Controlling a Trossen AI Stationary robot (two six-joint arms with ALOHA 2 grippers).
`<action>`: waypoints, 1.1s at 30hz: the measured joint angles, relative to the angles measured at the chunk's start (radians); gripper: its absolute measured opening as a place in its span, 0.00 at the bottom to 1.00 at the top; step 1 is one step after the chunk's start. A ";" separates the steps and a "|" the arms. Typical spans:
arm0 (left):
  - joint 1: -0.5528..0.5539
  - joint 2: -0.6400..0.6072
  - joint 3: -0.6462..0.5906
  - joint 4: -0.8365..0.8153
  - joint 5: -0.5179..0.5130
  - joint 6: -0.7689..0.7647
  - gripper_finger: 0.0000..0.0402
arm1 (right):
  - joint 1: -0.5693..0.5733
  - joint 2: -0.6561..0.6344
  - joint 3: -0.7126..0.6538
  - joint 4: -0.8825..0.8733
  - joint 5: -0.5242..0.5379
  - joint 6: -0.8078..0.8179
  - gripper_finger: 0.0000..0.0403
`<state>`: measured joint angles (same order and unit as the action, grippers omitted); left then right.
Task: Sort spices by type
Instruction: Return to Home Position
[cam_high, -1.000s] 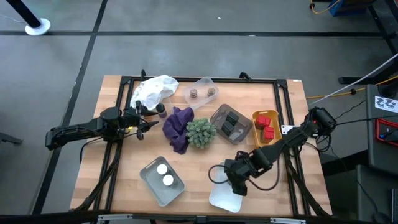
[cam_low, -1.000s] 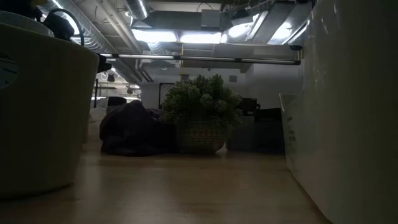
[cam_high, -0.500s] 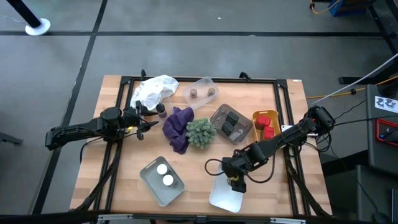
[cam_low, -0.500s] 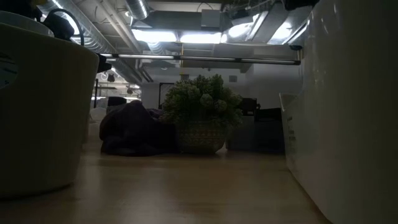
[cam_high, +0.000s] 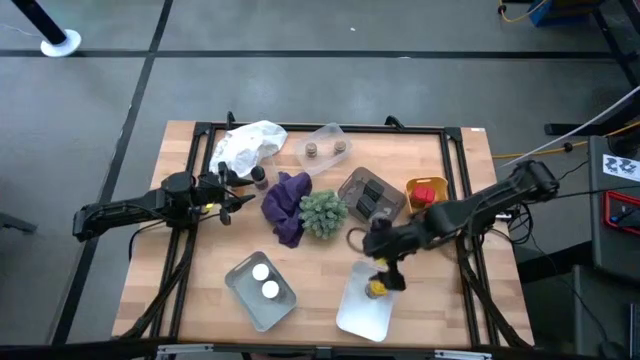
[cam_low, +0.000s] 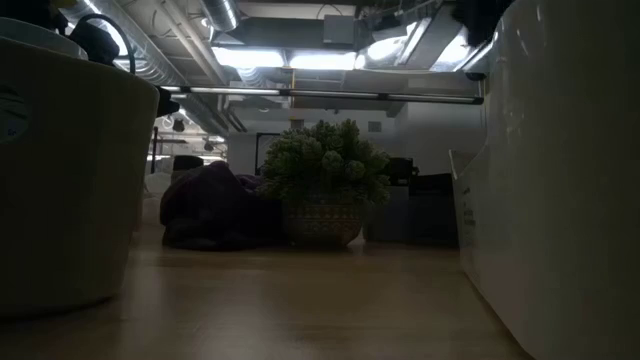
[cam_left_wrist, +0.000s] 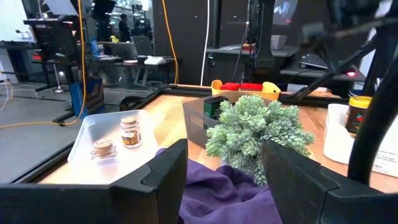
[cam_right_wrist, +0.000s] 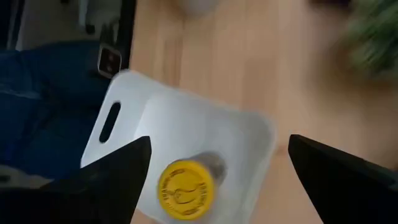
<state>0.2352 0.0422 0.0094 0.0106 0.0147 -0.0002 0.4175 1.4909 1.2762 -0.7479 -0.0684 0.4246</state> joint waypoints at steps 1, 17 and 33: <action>0.000 0.000 0.000 0.000 0.000 0.000 0.48 | -0.008 -0.024 0.000 0.002 0.020 -0.033 0.93; 0.000 0.000 0.000 0.000 0.000 0.000 0.48 | -0.120 -0.392 0.000 -0.007 0.217 -0.458 0.93; 0.000 0.000 0.000 0.000 0.000 0.000 0.48 | -0.261 -0.766 -0.393 0.184 0.213 -0.552 0.93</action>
<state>0.2355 0.0422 0.0093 0.0109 0.0147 -0.0002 0.1568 0.7251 0.8828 -0.5642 0.1449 -0.1274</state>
